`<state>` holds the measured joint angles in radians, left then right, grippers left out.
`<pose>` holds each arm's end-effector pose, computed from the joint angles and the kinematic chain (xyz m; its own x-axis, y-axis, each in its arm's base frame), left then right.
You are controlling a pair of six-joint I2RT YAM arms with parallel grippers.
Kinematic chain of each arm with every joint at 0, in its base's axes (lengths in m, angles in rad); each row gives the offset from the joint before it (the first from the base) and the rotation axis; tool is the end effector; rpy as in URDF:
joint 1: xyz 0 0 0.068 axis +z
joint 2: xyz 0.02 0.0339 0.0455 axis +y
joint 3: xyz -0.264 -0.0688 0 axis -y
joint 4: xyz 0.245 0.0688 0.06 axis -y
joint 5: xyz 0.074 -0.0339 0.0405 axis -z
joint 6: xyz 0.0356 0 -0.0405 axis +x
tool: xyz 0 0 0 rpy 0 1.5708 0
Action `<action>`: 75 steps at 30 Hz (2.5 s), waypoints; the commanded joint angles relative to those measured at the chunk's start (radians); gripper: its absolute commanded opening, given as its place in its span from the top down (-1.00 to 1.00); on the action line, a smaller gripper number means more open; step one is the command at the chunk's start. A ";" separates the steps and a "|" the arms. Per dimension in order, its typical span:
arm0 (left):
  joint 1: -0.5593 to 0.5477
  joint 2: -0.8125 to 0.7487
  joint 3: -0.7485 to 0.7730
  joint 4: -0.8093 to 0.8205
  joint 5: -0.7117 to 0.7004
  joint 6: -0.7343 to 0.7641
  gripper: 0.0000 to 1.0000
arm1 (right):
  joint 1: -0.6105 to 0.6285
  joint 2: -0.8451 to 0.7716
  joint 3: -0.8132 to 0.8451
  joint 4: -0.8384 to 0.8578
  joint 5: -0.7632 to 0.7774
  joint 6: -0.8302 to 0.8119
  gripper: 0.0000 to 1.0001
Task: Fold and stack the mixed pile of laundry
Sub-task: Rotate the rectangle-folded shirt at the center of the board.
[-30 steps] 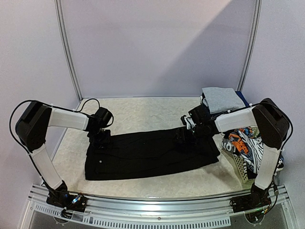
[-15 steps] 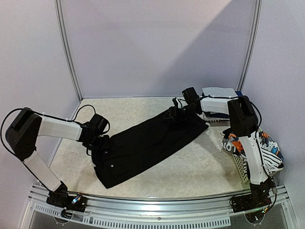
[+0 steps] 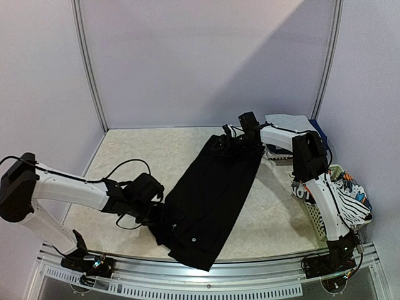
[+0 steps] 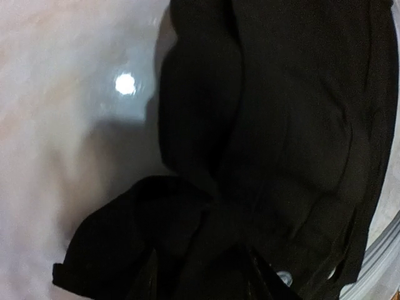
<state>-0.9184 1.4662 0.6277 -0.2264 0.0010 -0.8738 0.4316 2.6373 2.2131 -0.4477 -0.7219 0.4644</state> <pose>0.1542 -0.2018 0.1381 -0.9504 -0.0190 -0.3104 0.1031 0.9224 -0.3721 0.5024 0.2573 0.1178 -0.9353 -0.0607 -0.3487 -0.3145 0.5939 0.7405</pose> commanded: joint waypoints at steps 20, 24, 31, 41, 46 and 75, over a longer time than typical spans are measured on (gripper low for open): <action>0.171 0.268 0.646 -0.331 -0.122 0.620 -0.27 | 0.055 -0.564 -0.440 -0.195 0.359 -0.147 -0.86; 0.234 0.437 0.777 -0.330 -0.020 0.678 -0.23 | 0.056 -0.761 -0.766 -0.063 0.476 -0.080 -0.95; 0.285 0.643 0.947 -0.374 0.092 0.716 -0.11 | 0.056 -0.869 -1.054 0.041 0.551 0.007 -0.88; 0.308 0.740 0.960 -0.348 0.135 0.688 0.23 | 0.048 -0.721 -1.005 0.071 0.500 0.017 -0.24; 0.315 0.750 0.944 -0.330 0.157 0.673 0.51 | 0.047 -0.654 -0.966 0.055 0.491 0.020 0.05; 0.359 0.548 0.449 0.063 0.097 0.322 1.00 | 0.036 -0.102 -0.079 -0.321 0.451 -0.130 0.63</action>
<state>-0.5663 1.9701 1.1175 -0.1364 0.1242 -0.5190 0.4774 2.5038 2.1155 -0.7010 -0.2966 0.3538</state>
